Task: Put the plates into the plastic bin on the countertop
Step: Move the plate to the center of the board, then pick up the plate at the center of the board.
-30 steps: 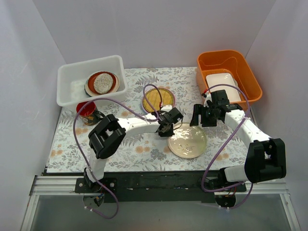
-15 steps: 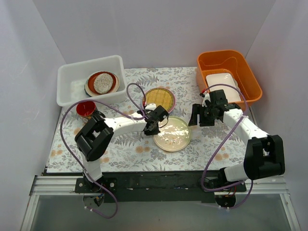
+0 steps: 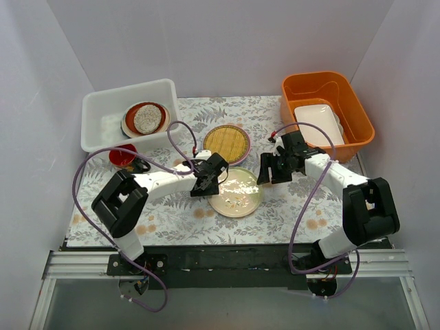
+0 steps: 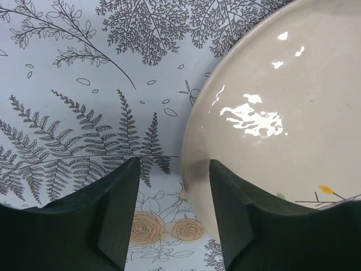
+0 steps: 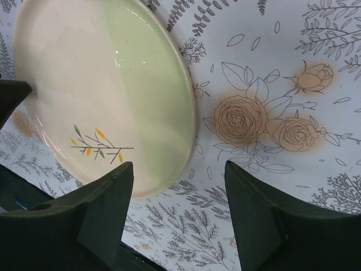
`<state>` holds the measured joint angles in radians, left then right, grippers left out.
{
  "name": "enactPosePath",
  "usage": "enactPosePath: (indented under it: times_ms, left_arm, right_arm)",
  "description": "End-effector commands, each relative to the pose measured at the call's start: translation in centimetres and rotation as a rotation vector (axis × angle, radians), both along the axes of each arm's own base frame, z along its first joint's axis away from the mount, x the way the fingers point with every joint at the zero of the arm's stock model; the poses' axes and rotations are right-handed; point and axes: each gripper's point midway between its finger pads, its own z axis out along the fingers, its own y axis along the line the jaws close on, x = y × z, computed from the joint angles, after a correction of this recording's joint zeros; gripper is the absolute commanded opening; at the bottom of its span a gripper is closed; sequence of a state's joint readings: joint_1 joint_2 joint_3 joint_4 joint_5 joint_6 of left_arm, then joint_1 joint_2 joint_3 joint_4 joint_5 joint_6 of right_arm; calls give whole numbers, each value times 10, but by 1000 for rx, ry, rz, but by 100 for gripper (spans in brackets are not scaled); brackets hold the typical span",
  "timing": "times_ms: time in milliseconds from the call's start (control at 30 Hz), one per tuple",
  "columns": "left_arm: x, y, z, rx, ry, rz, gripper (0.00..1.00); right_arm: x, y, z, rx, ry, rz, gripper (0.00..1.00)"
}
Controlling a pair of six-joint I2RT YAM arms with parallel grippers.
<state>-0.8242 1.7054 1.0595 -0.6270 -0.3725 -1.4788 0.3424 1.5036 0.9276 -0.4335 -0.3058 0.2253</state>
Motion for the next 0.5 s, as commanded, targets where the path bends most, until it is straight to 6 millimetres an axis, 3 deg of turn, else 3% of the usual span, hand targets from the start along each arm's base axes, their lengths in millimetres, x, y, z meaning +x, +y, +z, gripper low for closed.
enactPosePath:
  times_ms: [0, 200, 433, 467]
  left_arm:
    - [4, -6, 27, -78, -66, -11, 56]
    - [1, -8, 39, -163, -111, -1, 60]
    - [-1, -11, 26, -256, -84, 11, 69]
    - [-1, -5, 22, -273, -77, 24, 69]
  right_arm:
    - [11, 15, 1, 41, -24, 19, 71]
    - [13, 18, -16, 35, 9, 5, 61]
    - [15, 20, -29, 25, 26, 1, 49]
    - [14, 20, -33, 23, 35, 3, 48]
